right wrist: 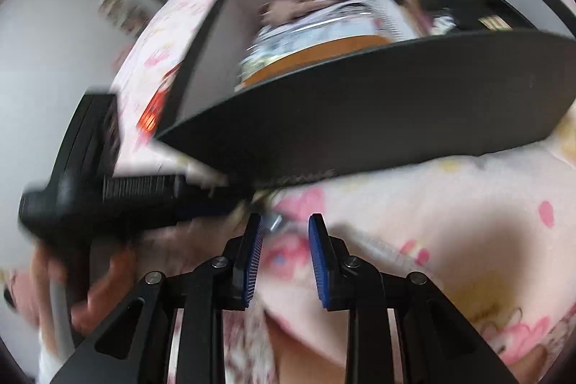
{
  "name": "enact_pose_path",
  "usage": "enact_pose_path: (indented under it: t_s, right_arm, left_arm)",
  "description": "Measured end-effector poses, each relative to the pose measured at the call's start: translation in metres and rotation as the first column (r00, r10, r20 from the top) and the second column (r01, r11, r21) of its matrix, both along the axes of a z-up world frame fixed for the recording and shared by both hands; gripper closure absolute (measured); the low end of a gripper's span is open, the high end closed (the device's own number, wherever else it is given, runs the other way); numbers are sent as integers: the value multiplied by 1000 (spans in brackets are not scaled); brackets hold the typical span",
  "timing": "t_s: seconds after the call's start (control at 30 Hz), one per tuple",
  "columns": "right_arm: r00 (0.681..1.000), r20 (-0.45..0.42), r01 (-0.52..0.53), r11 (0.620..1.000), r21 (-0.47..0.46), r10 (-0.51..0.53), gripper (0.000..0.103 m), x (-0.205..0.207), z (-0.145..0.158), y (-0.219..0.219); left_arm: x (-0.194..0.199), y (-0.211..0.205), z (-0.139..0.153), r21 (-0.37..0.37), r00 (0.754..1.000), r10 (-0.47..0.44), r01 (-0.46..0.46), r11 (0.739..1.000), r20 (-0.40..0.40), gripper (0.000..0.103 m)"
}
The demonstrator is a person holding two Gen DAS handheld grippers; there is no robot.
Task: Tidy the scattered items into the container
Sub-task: 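Grasp the white watch strap band with the right tool beside the box, then grasp the strap buckle end with the left tool while the right tool holds the band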
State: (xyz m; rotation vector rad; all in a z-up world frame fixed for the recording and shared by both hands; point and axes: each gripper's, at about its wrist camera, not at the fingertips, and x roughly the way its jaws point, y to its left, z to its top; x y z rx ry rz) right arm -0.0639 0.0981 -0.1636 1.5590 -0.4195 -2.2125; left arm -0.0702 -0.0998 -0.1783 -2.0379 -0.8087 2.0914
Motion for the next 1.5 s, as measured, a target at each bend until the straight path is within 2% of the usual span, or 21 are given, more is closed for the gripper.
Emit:
enact_pose_path:
  t_s: [0.1,0.2,0.33,0.43,0.5,0.57,0.63,0.67,0.7,0.8,0.87,0.97,1.1,1.17,1.2,1.3,1.37,1.43,1.47,1.5]
  right_arm:
    - [1000,30,-8,1000,4,8,80,4,2,3]
    - [997,75,-25,999,-38,28,80,20,8,12]
    - [979,195,-26,990,-142,54,80,32,-5,13]
    - [970,242,59,988,-141,-24,80,25,-26,15]
    - [957,273,150,977,-155,-103,80,27,-33,24]
    - [948,280,205,964,-171,-152,80,26,-37,30]
    - [951,258,219,960,-175,-170,80,27,-35,32]
    - [954,245,216,961,-175,-170,80,28,-33,33]
    - [961,222,209,962,-175,-168,80,29,-29,35]
    - [969,177,202,965,-167,-172,80,33,-19,42]
    - [969,181,199,965,-168,-168,80,35,-19,45]
    - [965,214,192,967,-167,-155,80,41,-23,48]
    - [949,291,189,954,-231,-118,79,52,-40,45]
    - [947,292,203,950,-237,-130,78,53,-42,46]
    - [948,290,208,947,-244,-133,78,55,-41,47]
    - [949,276,228,935,-271,-152,77,59,-35,55]
    - [952,261,235,929,-285,-161,74,63,-30,59]
    - [953,245,232,949,-215,-178,69,67,-28,59]
    - [954,246,224,955,-192,-174,69,69,-30,57]
    - [950,271,218,952,-213,-156,69,72,-35,55]
  left_arm:
    - [7,11,7,-88,997,-73,71,994,-17,66]
    - [9,16,10,-117,995,-91,86,989,-35,66]
    - [5,8,6,-41,999,-26,24,999,-33,66]
    - [2,4,0,21,999,33,-32,999,-20,56]
    - [1,9,-3,24,999,44,-44,999,-28,48]
    - [1,16,-2,-21,998,40,-41,999,-41,48]
    - [1,22,0,-62,998,30,-33,998,-64,61]
    - [2,24,2,-75,997,15,-21,997,-79,74]
    - [3,25,4,-73,996,8,-14,997,-90,83]
    - [6,25,10,-50,993,-7,1,999,-118,94]
    - [10,23,14,-12,991,-9,8,1000,-136,98]
    - [19,22,24,4,983,-8,9,1000,-183,99]
    - [31,23,29,5,977,-13,15,1000,-214,99]
    - [31,16,35,-10,967,-28,26,1000,-252,99]
    - [43,28,35,-8,964,-28,27,1000,-264,99]
    - [47,41,42,-3,958,-31,32,999,-286,100]
    - [48,43,50,-45,952,-41,28,999,-304,100]
    - [53,44,58,-130,944,-45,2,991,-327,100]
    - [57,41,61,-152,942,-42,-10,988,-332,100]
    - [58,33,60,-152,941,-36,-17,988,-337,100]
